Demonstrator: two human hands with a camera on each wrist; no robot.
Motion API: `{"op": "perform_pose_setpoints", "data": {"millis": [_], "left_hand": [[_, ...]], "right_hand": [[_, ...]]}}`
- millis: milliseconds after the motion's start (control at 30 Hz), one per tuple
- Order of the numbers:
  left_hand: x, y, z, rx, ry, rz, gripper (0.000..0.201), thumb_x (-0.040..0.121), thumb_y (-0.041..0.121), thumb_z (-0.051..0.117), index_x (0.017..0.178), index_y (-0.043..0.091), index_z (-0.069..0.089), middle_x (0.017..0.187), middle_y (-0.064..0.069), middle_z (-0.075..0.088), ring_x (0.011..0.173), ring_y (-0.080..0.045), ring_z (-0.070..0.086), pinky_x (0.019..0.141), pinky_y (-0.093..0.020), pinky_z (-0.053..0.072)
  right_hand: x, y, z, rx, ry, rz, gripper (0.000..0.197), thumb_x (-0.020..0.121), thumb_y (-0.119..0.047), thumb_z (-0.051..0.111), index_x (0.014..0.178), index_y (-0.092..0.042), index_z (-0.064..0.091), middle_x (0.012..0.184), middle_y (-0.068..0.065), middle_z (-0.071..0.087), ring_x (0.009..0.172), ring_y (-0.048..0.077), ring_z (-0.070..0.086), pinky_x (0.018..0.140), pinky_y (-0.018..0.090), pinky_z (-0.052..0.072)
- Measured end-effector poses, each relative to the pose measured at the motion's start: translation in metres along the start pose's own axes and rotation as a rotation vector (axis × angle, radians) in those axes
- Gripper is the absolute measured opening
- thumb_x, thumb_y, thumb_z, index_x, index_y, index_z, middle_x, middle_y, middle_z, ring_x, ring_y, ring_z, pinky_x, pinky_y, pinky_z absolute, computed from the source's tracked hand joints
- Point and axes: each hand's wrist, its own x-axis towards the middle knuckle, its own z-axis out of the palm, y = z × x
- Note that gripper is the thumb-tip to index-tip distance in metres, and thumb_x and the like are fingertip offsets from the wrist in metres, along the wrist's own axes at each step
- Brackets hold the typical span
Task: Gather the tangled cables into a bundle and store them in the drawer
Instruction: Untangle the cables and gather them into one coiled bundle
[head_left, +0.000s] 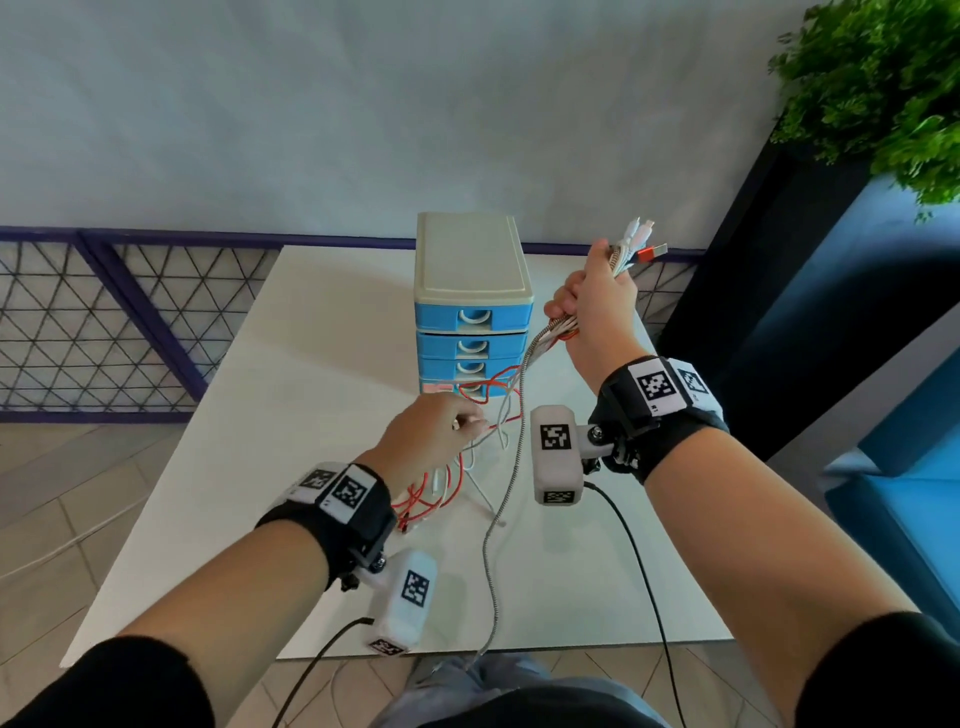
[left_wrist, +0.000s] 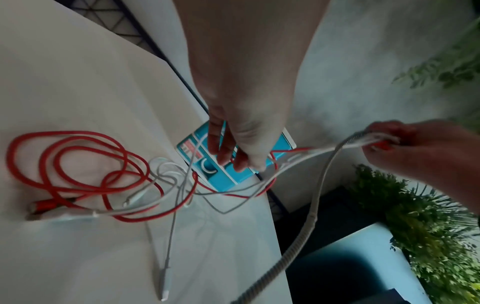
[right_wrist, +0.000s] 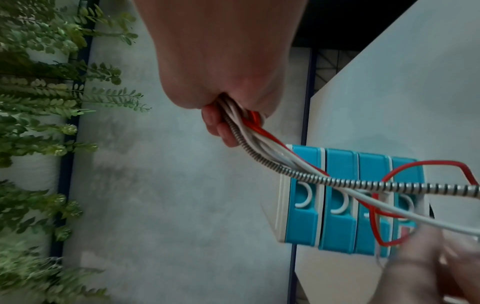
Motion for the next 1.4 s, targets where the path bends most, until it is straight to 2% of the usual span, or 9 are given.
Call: {"op": "perform_pose_setpoints", "data": {"millis": [233, 367, 500, 633, 867, 1033, 1200, 1300, 1400], "left_hand": [[0.019, 0.038, 0.008, -0.668, 0.025, -0.324, 0.028, 0.094, 0.025, 0.056, 0.069, 0.014, 0.053, 0.055, -0.001, 0.045, 0.037, -0.009, 0.041, 0.038, -0.016, 0.035], [0.025, 0.037, 0.013, -0.796, 0.23, -0.409, 0.024, 0.089, 0.032, 0.063, 0.081, 0.01, 0.06, 0.058, -0.001, 0.043, 0.052, -0.014, 0.041, 0.049, -0.023, 0.037], [0.025, 0.025, 0.016, -0.568, 0.229, -0.25, 0.017, 0.087, 0.02, 0.064, 0.076, 0.008, 0.064, 0.063, -0.001, 0.052, 0.059, -0.016, 0.047, 0.057, -0.024, 0.039], [0.012, -0.01, 0.022, -0.053, 0.079, -0.099, 0.014, 0.079, 0.031, 0.055, 0.065, 0.031, 0.054, 0.088, -0.003, 0.06, 0.079, -0.022, 0.06, 0.067, -0.029, 0.047], [-0.017, -0.066, 0.012, 0.255, -0.047, -0.209, 0.015, 0.091, 0.024, 0.05, 0.082, 0.017, 0.06, 0.085, -0.008, 0.066, 0.083, -0.031, 0.062, 0.063, -0.031, 0.039], [-0.001, -0.056, -0.003, 0.105, -0.094, -0.181, 0.02, 0.084, 0.013, 0.055, 0.096, 0.019, 0.069, 0.101, -0.003, 0.069, 0.095, -0.022, 0.064, 0.082, -0.033, 0.051], [0.009, 0.007, -0.042, -0.171, 0.301, 0.034, 0.014, 0.094, 0.029, 0.049, 0.09, 0.022, 0.061, 0.097, 0.002, 0.065, 0.089, -0.016, 0.061, 0.078, -0.033, 0.051], [0.006, 0.055, -0.057, -0.512, 0.03, 0.093, 0.038, 0.096, 0.051, 0.038, 0.093, 0.025, 0.065, 0.103, 0.006, 0.067, 0.1, -0.005, 0.061, 0.09, -0.021, 0.044], [0.0, 0.082, -0.048, -0.544, -0.216, 0.155, 0.044, 0.098, 0.044, 0.035, 0.078, 0.014, 0.061, 0.073, 0.002, 0.064, 0.068, -0.005, 0.059, 0.071, -0.017, 0.045]], "right_hand": [[-0.019, 0.01, 0.013, 0.038, -0.075, 0.072, 0.029, 0.099, -0.034, 0.048, 0.08, -0.017, 0.034, 0.046, -0.005, 0.029, 0.035, 0.009, 0.028, 0.038, 0.022, 0.034], [-0.025, 0.012, 0.016, 0.059, -0.107, 0.099, 0.029, 0.099, -0.034, 0.049, 0.081, -0.017, 0.035, 0.046, -0.005, 0.029, 0.035, 0.009, 0.027, 0.037, 0.022, 0.033], [-0.022, 0.004, 0.016, 0.056, -0.12, 0.047, 0.03, 0.1, -0.033, 0.048, 0.077, -0.018, 0.036, 0.045, -0.006, 0.028, 0.034, 0.009, 0.027, 0.038, 0.022, 0.031], [-0.007, -0.021, 0.013, 0.097, -0.067, -0.049, 0.032, 0.101, -0.03, 0.045, 0.073, -0.017, 0.033, 0.044, -0.005, 0.028, 0.033, 0.008, 0.027, 0.038, 0.02, 0.029], [0.008, -0.044, -0.001, 0.154, -0.051, -0.077, 0.032, 0.1, -0.033, 0.047, 0.076, -0.016, 0.035, 0.045, -0.005, 0.03, 0.034, 0.009, 0.028, 0.038, 0.02, 0.031], [0.002, -0.028, 0.001, 0.117, -0.158, -0.001, 0.035, 0.1, -0.035, 0.047, 0.071, -0.018, 0.034, 0.047, -0.005, 0.027, 0.035, 0.008, 0.026, 0.037, 0.021, 0.029], [-0.008, -0.013, 0.005, 0.072, -0.291, 0.099, 0.04, 0.1, -0.036, 0.047, 0.066, -0.018, 0.034, 0.046, -0.005, 0.026, 0.035, 0.007, 0.023, 0.037, 0.019, 0.024], [-0.017, -0.003, 0.014, 0.055, -0.363, 0.148, 0.042, 0.1, -0.037, 0.046, 0.065, -0.019, 0.031, 0.043, -0.006, 0.024, 0.033, 0.006, 0.023, 0.035, 0.018, 0.025], [-0.02, 0.0, 0.019, 0.098, -0.381, 0.187, 0.042, 0.098, -0.039, 0.048, 0.065, -0.019, 0.033, 0.042, -0.007, 0.025, 0.032, 0.005, 0.023, 0.034, 0.018, 0.026]]}}
